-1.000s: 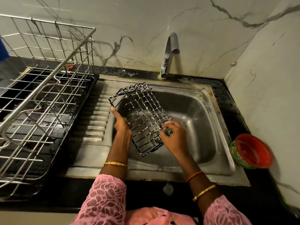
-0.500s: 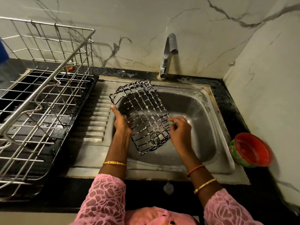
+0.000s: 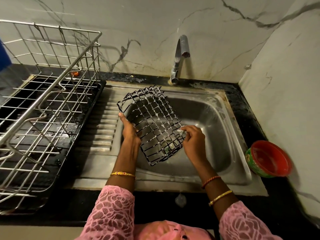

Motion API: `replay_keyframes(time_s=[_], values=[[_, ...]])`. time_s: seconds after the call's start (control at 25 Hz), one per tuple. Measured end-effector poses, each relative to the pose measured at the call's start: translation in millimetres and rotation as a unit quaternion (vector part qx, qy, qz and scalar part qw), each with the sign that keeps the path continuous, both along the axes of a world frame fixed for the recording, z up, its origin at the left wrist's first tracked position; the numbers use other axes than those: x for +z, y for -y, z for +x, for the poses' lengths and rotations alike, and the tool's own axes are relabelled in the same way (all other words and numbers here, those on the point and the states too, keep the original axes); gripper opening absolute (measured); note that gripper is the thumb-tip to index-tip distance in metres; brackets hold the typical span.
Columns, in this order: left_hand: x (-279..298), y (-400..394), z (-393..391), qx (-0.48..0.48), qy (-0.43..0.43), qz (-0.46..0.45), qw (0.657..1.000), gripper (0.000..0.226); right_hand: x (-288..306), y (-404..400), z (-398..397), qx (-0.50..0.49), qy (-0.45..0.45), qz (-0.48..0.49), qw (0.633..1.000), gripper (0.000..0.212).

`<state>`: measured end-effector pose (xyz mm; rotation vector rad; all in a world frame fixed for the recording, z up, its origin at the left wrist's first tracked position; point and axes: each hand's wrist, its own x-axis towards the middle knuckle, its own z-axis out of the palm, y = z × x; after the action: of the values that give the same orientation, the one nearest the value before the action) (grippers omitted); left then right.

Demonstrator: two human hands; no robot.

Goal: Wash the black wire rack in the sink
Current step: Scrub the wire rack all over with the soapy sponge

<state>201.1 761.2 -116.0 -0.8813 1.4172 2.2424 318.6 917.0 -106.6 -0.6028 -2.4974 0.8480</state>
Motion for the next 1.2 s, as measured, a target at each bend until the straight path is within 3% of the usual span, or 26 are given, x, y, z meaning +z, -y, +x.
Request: replay_keyframes(time_s=[0.2,0.4,0.64,1.0,1.2], values=[[2,-3,-1,0.016,-0.001,-0.01,1.0,0.085,-2,26,13,0.06,-0.009,0.015,0.998,0.038],[-3,-6,0,0.016,-0.007,-0.013,1.0,0.087,-5,57,30,0.23,-0.092,0.05,0.968,0.042],[0,-3,-2,-0.002,0.007,0.031,0.999,0.093,-4,2,10,0.065,-0.039,0.01,0.997,0.038],[-3,-6,5,0.03,0.013,-0.015,0.999,0.086,-3,47,24,0.293,-0.086,0.008,0.952,0.043],[0,-5,2,0.029,0.01,0.023,0.999,0.089,-2,16,11,0.166,-0.085,-0.051,0.981,0.039]])
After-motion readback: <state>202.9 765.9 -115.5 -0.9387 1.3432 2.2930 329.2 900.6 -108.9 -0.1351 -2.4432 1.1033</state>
